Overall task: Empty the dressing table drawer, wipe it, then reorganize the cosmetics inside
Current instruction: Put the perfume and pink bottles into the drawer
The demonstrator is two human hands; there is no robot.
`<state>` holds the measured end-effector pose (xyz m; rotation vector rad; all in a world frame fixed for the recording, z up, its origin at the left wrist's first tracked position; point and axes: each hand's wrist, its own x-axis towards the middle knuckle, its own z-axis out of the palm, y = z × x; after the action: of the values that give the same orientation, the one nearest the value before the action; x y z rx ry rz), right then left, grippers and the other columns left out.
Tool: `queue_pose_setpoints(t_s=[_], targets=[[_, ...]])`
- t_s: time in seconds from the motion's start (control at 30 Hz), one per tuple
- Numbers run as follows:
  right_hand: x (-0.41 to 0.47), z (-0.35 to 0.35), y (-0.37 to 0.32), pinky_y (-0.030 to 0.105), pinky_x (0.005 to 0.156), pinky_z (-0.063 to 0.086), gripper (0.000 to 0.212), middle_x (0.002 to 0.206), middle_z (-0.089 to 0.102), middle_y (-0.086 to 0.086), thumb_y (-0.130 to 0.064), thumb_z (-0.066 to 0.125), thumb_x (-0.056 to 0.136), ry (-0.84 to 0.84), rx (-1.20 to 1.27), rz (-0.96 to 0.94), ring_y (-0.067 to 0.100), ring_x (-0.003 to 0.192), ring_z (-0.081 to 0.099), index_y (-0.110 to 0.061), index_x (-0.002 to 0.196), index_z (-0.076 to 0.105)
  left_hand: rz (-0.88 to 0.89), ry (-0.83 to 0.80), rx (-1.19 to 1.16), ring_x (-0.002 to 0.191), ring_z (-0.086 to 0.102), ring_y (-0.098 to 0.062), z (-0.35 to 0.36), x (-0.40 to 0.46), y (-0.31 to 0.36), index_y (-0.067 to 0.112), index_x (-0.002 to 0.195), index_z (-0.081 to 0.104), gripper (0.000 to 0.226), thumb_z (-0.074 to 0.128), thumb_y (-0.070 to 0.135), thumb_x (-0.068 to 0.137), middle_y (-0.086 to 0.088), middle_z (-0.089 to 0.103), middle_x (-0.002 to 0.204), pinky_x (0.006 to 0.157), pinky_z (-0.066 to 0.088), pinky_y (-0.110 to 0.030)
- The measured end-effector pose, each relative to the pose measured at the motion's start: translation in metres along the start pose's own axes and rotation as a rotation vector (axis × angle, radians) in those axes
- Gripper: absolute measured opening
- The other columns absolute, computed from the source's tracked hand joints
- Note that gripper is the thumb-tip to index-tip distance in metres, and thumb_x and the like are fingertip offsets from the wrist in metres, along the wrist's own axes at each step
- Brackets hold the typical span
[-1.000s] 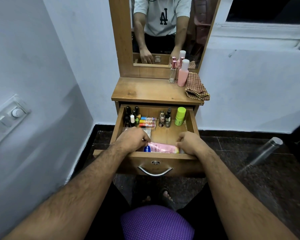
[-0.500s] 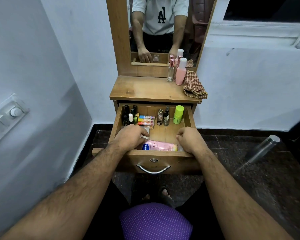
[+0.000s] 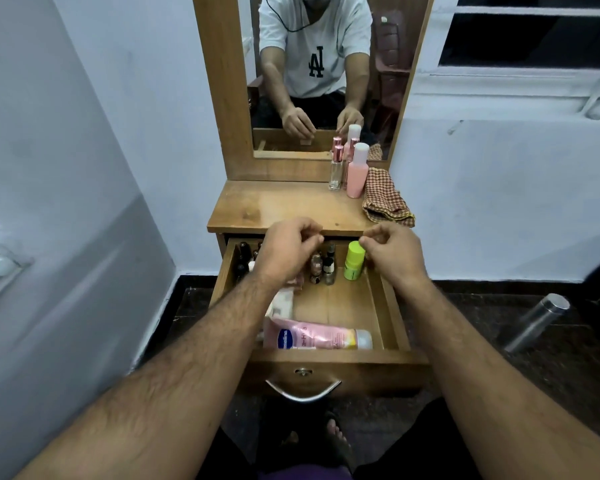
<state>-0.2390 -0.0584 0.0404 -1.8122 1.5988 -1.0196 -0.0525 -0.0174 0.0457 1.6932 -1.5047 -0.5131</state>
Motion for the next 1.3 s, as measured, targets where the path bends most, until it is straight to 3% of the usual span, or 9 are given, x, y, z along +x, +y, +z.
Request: queue_pose_setpoints(t_s=[0.07, 0.2, 0.3, 0.43, 0.53, 0.73, 0.9, 1.07, 1.3], targets=[[0.026, -0.002, -0.011, 0.031, 0.076, 0.052, 0.007, 0.082, 0.067, -0.005, -0.019, 0.072, 0.085, 0.049, -0.014, -0.048, 0.012, 0.081, 0.062, -0.014, 0.089, 0.073, 0.017, 0.047, -0.036, 0.089, 0.067, -0.009, 0.002, 0.028, 0.007, 0.017, 0.111, 0.073, 0.023, 0.072, 0.021, 0.089, 0.007, 0.071, 0.096, 0.083, 0.053, -0.020], [0.081, -0.001, -0.019, 0.027, 0.080, 0.050, 0.012, 0.081, 0.066, -0.007, -0.010, 0.064, 0.086, 0.162, 0.010, -0.055, 0.010, 0.079, 0.062, -0.019, 0.091, 0.070, 0.042, 0.118, -0.018, 0.086, 0.062, -0.005, 0.006, 0.080, 0.012, 0.017, 0.113, 0.070, 0.026, 0.073, 0.021, 0.088, 0.010, 0.067, 0.090, 0.084, 0.050, -0.021], [0.127, -0.003, -0.013, 0.030, 0.091, 0.052, 0.020, 0.095, 0.072, 0.002, -0.004, 0.059, 0.087, 0.229, 0.036, -0.043, 0.017, 0.093, 0.067, -0.014, 0.099, 0.071, 0.025, 0.134, -0.063, 0.090, 0.062, -0.007, 0.014, 0.118, 0.008, 0.013, 0.118, 0.067, 0.033, 0.075, 0.016, 0.086, 0.005, 0.069, 0.097, 0.088, 0.050, -0.022], [0.172, -0.003, -0.006, 0.036, 0.092, 0.056, 0.033, 0.096, 0.072, 0.001, 0.004, 0.052, 0.085, 0.087, 0.060, -0.040, 0.017, 0.094, 0.069, -0.014, 0.106, 0.071, 0.008, 0.115, -0.080, 0.106, 0.063, -0.010, 0.028, 0.157, 0.005, 0.012, 0.130, 0.061, 0.048, 0.076, 0.014, 0.085, 0.002, 0.068, 0.115, 0.095, 0.046, -0.021], [0.192, 0.000, -0.004, 0.037, 0.080, 0.059, 0.032, 0.101, 0.071, 0.007, 0.009, 0.046, 0.091, -0.055, 0.167, -0.039, 0.020, 0.094, 0.070, -0.010, 0.105, 0.068, 0.006, 0.105, -0.102, 0.111, 0.061, -0.011, 0.042, 0.178, 0.004, 0.014, 0.133, 0.059, 0.049, 0.074, 0.014, 0.086, 0.001, 0.067, 0.120, 0.096, 0.045, -0.021], [0.214, 0.004, 0.005, 0.026, 0.067, 0.060, 0.020, 0.090, 0.073, 0.004, -0.008, 0.072, 0.087, -0.148, 0.120, -0.078, 0.015, 0.076, 0.070, -0.011, 0.107, 0.074, 0.004, 0.150, -0.121, 0.100, 0.063, -0.005, 0.062, 0.198, -0.003, 0.019, 0.123, 0.064, 0.040, 0.076, 0.018, 0.085, 0.006, 0.070, 0.109, 0.092, 0.051, -0.022], [0.218, 0.007, 0.006, 0.026, 0.063, 0.059, 0.015, 0.071, 0.072, -0.001, -0.005, 0.079, 0.080, -0.222, 0.165, -0.115, 0.008, 0.063, 0.069, -0.014, 0.090, 0.071, 0.028, 0.170, -0.142, 0.096, 0.064, -0.004, 0.065, 0.202, -0.006, 0.022, 0.113, 0.065, 0.038, 0.081, 0.026, 0.079, 0.010, 0.069, 0.101, 0.088, 0.054, -0.025], [0.221, 0.010, 0.007, 0.023, 0.056, 0.054, 0.022, 0.076, 0.072, 0.003, -0.007, 0.083, 0.075, -0.199, 0.145, -0.113, 0.011, 0.064, 0.067, -0.013, 0.090, 0.068, 0.017, 0.193, -0.147, 0.086, 0.060, 0.001, 0.066, 0.202, -0.007, 0.023, 0.111, 0.065, 0.031, 0.078, 0.020, 0.082, 0.015, 0.064, 0.092, 0.089, 0.054, -0.027], [0.210, 0.016, 0.010, 0.034, 0.079, 0.059, 0.022, 0.086, 0.072, 0.006, -0.010, 0.083, 0.075, -0.094, 0.113, -0.159, 0.018, 0.080, 0.068, -0.015, 0.090, 0.067, -0.014, 0.241, -0.189, 0.092, 0.062, -0.004, 0.066, 0.194, -0.009, 0.020, 0.116, 0.061, 0.035, 0.077, 0.022, 0.084, 0.012, 0.063, 0.097, 0.086, 0.054, -0.024]])
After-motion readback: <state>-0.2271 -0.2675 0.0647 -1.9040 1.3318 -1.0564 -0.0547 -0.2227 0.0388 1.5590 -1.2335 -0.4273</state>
